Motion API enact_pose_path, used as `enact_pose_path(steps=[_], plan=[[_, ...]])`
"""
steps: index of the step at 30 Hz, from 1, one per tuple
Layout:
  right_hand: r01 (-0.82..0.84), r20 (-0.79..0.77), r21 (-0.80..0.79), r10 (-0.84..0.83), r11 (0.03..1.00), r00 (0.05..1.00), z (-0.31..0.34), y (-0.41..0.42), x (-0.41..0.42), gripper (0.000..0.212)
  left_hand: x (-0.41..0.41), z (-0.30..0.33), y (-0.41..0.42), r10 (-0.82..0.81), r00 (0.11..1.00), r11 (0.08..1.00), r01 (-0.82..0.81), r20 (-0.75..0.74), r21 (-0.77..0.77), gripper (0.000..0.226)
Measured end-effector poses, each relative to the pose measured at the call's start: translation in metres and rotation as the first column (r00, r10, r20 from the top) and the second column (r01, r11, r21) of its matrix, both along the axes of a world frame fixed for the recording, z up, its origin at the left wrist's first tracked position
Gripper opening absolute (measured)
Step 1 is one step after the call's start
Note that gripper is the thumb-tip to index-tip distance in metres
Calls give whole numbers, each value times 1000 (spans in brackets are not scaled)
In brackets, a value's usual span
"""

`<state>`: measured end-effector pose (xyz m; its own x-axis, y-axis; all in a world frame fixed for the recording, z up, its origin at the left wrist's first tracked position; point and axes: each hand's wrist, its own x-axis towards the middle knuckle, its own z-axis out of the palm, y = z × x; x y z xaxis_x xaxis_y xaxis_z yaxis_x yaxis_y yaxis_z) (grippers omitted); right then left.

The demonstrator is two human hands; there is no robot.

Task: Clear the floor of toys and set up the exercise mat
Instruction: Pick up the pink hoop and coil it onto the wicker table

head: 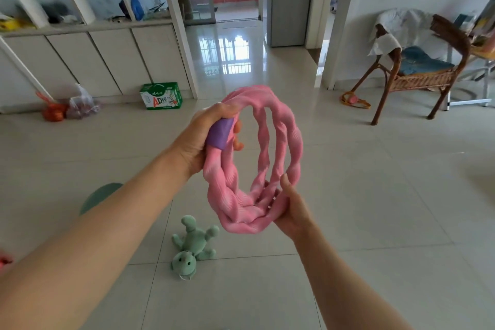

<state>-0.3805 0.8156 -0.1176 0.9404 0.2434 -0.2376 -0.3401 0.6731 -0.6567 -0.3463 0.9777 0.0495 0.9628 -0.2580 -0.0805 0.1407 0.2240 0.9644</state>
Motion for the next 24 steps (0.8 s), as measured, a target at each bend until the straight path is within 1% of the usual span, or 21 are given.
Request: enact_pose_path(steps=[3,5,6,8,9,11,13,14,16,18,20,23,24], plan=[[81,45,-23,-80,996,996,3,-5,3,53,-2,-6,10,26,998,997,-31,-61,-75,35],[146,77,-14,-145,989,986,5,-10,3,43,-4,-14,20,36,993,994,-47,-112,-101,45],[166,86,-11,-165,986,983,6,-11,2,40,-6,-19,25,43,990,993,-57,-134,-102,45],[184,85,-4,-183,983,979,8,-11,-2,43,-10,-30,34,89,979,990,-107,-181,-90,34],[186,83,1,-185,983,979,10,-12,-4,44,-15,-37,39,141,968,983,-161,-208,-84,29],[182,106,4,-182,983,978,13,-14,-7,37,-23,-50,48,240,935,963,-264,-260,-59,30],[171,152,-30,-165,985,975,19,-16,-9,25,-34,-65,58,301,910,947,-320,-284,-22,32],[167,174,-58,-155,984,973,23,-16,-9,24,-41,-73,63,318,905,944,-330,-284,2,34],[154,187,-105,-132,983,973,29,-13,-9,30,-56,-88,72,358,895,932,-360,-265,41,36],[130,150,-153,-107,980,983,28,-6,-11,39,-73,-101,80,450,857,890,-452,-250,54,28],[101,96,-201,-83,974,992,26,5,-17,43,-91,-112,89,576,778,814,-576,-250,82,17],[42,55,-246,-29,968,998,27,26,-25,39,-117,-122,103,690,683,719,-686,-241,115,1],[24,44,-267,-12,963,999,28,33,-28,37,-126,-123,107,715,663,696,-705,-222,136,3]])
